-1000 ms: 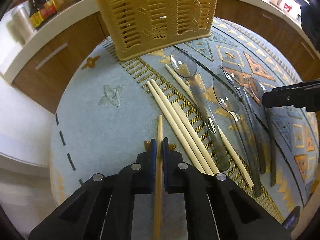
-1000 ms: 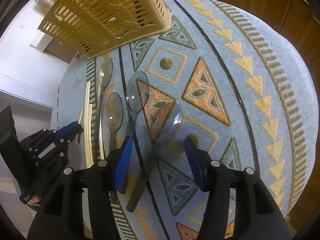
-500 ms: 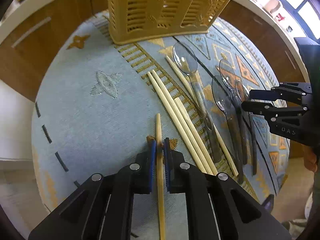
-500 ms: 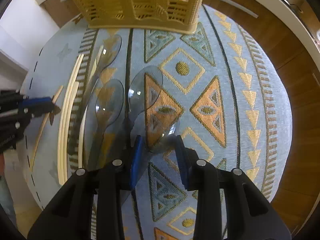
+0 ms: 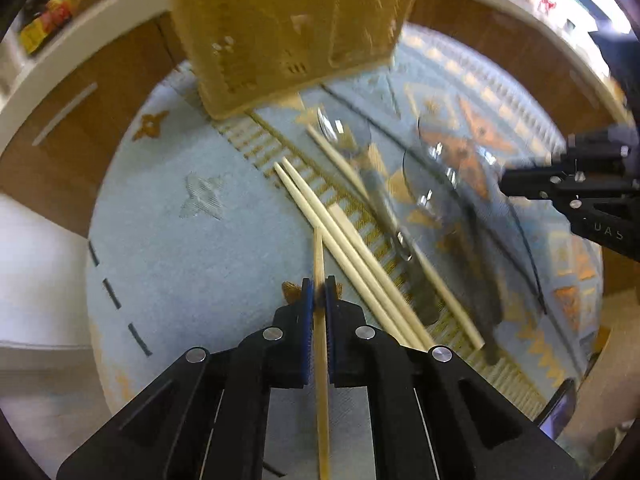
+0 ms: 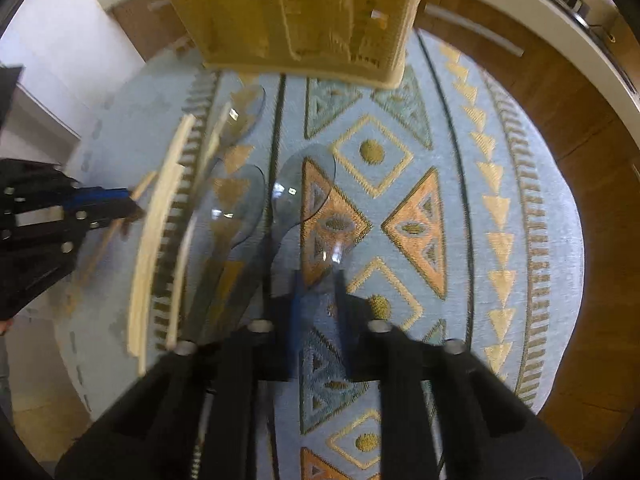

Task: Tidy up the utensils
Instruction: 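Close the right gripper on the clear plastic spoon handle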

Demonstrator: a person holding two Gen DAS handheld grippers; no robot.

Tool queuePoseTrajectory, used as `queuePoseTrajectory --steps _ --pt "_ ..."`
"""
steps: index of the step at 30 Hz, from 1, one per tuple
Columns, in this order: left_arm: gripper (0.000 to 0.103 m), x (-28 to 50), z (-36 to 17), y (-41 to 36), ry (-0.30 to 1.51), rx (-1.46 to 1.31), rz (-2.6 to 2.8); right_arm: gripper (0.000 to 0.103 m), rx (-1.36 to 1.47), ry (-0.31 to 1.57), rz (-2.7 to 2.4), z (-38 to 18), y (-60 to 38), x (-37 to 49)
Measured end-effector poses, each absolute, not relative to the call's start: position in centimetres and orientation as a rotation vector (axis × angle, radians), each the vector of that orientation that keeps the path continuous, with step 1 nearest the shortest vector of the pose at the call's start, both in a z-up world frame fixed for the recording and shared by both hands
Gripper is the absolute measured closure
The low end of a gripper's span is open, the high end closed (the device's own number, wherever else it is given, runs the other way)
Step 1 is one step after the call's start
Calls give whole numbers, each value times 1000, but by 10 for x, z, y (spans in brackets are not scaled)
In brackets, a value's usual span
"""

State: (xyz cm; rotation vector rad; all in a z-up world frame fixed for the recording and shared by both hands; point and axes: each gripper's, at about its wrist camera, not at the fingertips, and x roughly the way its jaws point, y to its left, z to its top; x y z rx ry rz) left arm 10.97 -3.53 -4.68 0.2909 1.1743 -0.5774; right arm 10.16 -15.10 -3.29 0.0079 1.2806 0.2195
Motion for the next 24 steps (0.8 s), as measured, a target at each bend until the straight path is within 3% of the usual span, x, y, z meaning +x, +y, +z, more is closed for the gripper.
queuePoseTrajectory --steps 12,14,16,18,21,24 --pt "99 98 -4 -13 1027 110 -596 101 146 1317 255 -40 -180 91" --pt "99 97 -4 -8 1023 109 -600 90 147 1348 257 -47 -174 97" --pt "99 99 -6 -9 1021 102 -611 70 123 1365 245 -53 -172 102" --pt "99 100 -7 -8 1017 94 -620 65 97 1372 224 -58 -163 116" --pt "99 103 -8 -6 1012 91 -628 65 84 1401 199 -60 -158 124" --pt "99 104 -7 -4 1005 79 -626 85 -25 1403 109 -60 -143 128"
